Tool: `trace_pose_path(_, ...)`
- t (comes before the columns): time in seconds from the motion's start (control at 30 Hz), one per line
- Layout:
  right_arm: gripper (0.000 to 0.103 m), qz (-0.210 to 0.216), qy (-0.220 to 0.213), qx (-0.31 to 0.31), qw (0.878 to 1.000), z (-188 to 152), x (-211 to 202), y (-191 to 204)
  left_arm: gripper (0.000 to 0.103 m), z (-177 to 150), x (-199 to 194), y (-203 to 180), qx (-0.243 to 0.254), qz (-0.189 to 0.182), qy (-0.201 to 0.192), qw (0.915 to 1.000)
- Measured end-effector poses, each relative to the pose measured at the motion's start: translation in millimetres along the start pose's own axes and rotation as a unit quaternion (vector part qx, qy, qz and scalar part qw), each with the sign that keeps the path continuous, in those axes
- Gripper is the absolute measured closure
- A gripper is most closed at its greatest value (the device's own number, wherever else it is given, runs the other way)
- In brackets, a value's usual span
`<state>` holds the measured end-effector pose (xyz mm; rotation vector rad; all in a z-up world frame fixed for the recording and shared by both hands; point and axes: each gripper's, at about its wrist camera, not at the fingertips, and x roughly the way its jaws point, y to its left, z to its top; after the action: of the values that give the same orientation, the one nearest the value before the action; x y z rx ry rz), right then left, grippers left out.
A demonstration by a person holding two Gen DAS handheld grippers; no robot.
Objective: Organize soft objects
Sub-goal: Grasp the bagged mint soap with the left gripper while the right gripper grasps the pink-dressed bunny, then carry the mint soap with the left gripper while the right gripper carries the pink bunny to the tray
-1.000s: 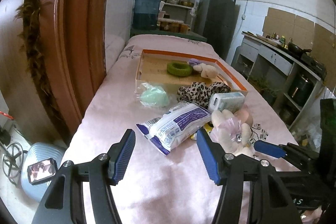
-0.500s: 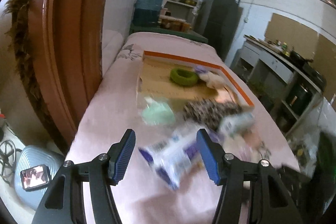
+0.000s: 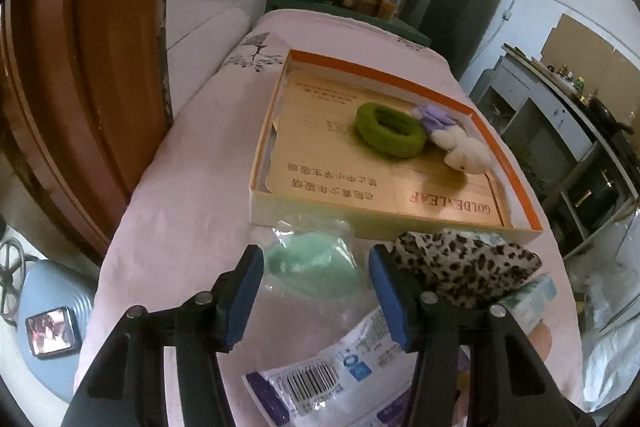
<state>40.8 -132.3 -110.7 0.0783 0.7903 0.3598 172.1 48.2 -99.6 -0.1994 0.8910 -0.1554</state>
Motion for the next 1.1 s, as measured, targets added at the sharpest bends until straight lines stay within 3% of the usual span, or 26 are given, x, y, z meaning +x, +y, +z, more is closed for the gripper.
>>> trace_pose_path(0.2, 0.053, 0.009, 0.001, 0.003, 1.000, -1, 1, -2, 0.047, -4, 11, 1, 0.004, 0.006, 0.013, 0.9999)
trace_pose_path(0.37, 0.058, 0.013, 0.002, 0.007, 1.000, -2, 0, -3, 0.051, -4, 14, -2, 0.037, 0.005, 0.011, 0.9992)
trace_pose_path(0.53, 0.065, 0.012, -0.002, 0.008, 1.000, -2, -4, -3, 0.062, -10, 6, 3, 0.030, -0.009, -0.008, 0.9995)
trace_pose_path(1.1, 0.065, 0.016, -0.050, 0.004, 0.999, 22, -50, -4, 0.062, 1, -67, -11, 0.042, -0.030, -0.088, 0.9947)
